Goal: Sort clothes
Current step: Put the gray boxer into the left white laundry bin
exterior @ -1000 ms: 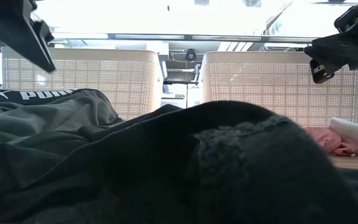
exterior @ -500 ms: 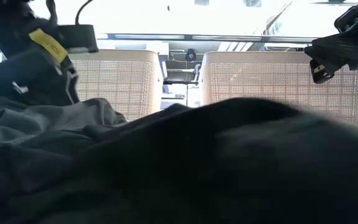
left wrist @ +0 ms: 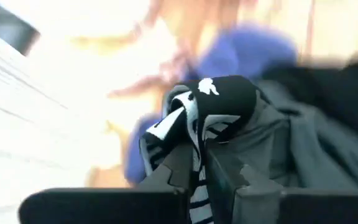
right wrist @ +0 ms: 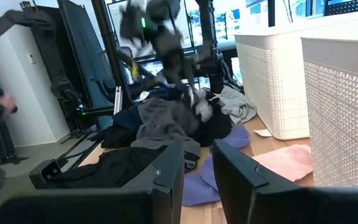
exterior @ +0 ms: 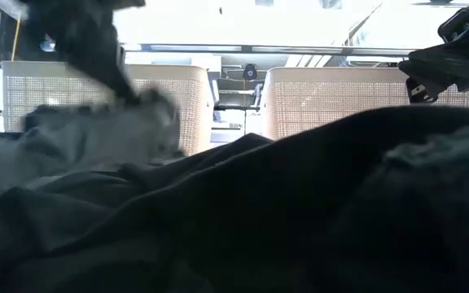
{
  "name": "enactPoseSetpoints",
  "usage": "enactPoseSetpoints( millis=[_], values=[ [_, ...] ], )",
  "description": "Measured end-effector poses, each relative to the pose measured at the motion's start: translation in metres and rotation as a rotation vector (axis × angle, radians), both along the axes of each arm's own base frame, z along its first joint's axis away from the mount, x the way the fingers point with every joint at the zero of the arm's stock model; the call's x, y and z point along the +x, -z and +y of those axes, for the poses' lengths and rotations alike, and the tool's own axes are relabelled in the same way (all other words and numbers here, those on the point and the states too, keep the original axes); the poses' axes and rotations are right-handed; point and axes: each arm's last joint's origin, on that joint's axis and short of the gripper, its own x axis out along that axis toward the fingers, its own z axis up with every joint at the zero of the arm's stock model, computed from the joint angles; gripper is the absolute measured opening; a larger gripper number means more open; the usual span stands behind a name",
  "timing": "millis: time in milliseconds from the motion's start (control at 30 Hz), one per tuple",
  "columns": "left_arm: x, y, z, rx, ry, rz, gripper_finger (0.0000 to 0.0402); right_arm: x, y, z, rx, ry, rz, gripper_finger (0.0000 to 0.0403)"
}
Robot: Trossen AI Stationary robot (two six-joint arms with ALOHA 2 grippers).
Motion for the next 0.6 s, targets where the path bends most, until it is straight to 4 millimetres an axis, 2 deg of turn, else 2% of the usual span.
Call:
enactPoseSetpoints(
  millis=[167, 267, 433, 600],
  values=[
    [-0.015, -0.078, 0.009, 0.065, 0.096, -0.224, 0.0005, 0.000, 0.000, 0.000, 0.000, 0.000, 0.000, 0.0073],
    [-0.027, -0.115, 0.018, 0.098, 0.150, -0.344, 0.0007, 0.000, 0.000, 0.000, 0.000, 0.000, 0.000, 0.0073],
    [-0.047, -0.159, 0.034, 0.208, 0.211, -0.533, 0.0008, 0.000, 0.000, 0.000, 0.000, 0.000, 0.000, 0.0073],
    [-0.066, -0.193, 0.049, 0.421, 0.224, -0.663, 0.0008, 0.000, 0.000, 0.000, 0.000, 0.000, 0.000, 0.0073]
  ],
)
